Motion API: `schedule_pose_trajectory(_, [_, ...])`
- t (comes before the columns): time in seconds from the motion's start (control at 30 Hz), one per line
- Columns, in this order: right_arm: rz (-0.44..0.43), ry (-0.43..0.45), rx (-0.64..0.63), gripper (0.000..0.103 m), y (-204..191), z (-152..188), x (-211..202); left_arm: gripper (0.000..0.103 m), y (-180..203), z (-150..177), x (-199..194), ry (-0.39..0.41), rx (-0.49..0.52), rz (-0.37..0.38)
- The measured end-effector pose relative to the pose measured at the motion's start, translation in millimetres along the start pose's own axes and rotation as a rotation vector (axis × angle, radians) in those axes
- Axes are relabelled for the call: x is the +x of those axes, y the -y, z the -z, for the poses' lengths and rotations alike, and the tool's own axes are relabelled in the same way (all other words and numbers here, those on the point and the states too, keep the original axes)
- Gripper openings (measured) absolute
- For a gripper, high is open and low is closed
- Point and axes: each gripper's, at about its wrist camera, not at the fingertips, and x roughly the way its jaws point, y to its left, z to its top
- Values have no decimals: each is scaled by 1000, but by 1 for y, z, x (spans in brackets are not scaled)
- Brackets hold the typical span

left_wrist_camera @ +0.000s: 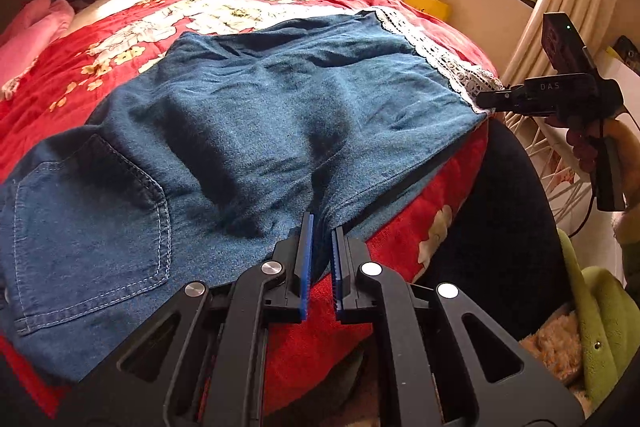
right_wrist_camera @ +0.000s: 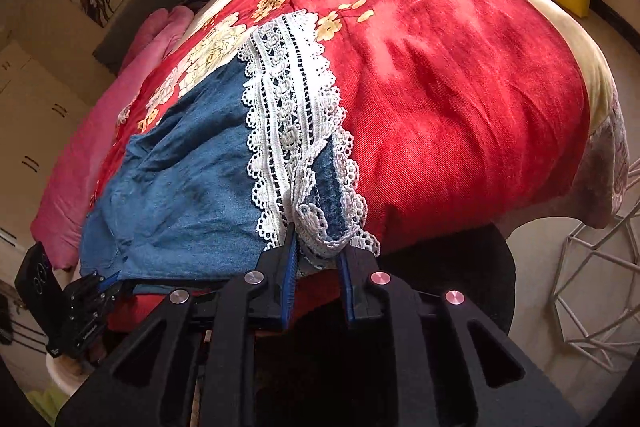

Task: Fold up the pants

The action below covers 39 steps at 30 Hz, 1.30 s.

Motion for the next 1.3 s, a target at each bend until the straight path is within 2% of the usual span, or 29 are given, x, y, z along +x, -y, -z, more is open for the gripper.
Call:
schedule_pose_trajectory(0.2, [-13, 2, 18, 16, 2, -1, -1, 3, 10, -4, -23, 68, 35, -22])
schedule_pose_trajectory(0.3, [-10, -6, 11, 18, 2, 0, 2, 3, 13, -1, -21, 43, 52, -18])
schedule_pose_trajectory(0.4, [-46, -19, 43, 20, 7, -2, -1, 3, 5, 8, -3, -11, 18, -4])
schedule_pose_trajectory(0.5, [-73, -10, 54, 25, 10, -5, -14, 3, 3, 10, 0, -21, 11, 5])
schedule_pose_trajectory(0.57, [-18, 20, 34, 38, 8, -6, -25, 3, 3, 9, -3, -10, 12, 12])
schedule_pose_trajectory(0.63, [1, 60, 21, 40, 7, -7, -36, 4, 4, 9, -5, -6, 15, 10])
schedule_pose_trajectory(0.7, [-18, 97, 9, 40, 3, -9, -45, 8, 5, 10, -6, -9, 14, 8])
schedule_pose_trajectory(0.8, [-76, 133, -45, 40, -12, -9, -50, 23, 5, 11, -14, -3, 1, 14])
schedule_pose_trajectory(0.83, [-92, 129, -65, 40, -18, -9, -49, 26, 5, 11, -19, 6, -4, 16])
schedule_pose_trajectory(0.97, [-133, 78, -149, 40, -44, -4, -29, 27, 5, 4, -45, 68, -40, 41])
schedule_pose_trajectory(1.07, [-82, 4, -159, 40, -48, -2, -5, 34, 8, -10, -51, 104, -61, 65])
schedule_pose_trajectory(1.13, [-24, -65, -123, 38, -40, 1, 14, 35, 11, -20, -38, 93, -70, 70])
schedule_pose_trajectory(1.17, [-26, -80, -101, 38, -35, 2, 20, 35, 13, -22, -29, 85, -66, 71])
schedule_pose_trajectory(1.23, [-43, -68, -75, 38, -29, 5, 25, 35, 12, -22, -7, 43, -76, 47])
schedule_pose_trajectory(1.3, [-43, -62, -94, 38, -30, 7, 26, 35, 2, -18, 20, -16, -121, -12])
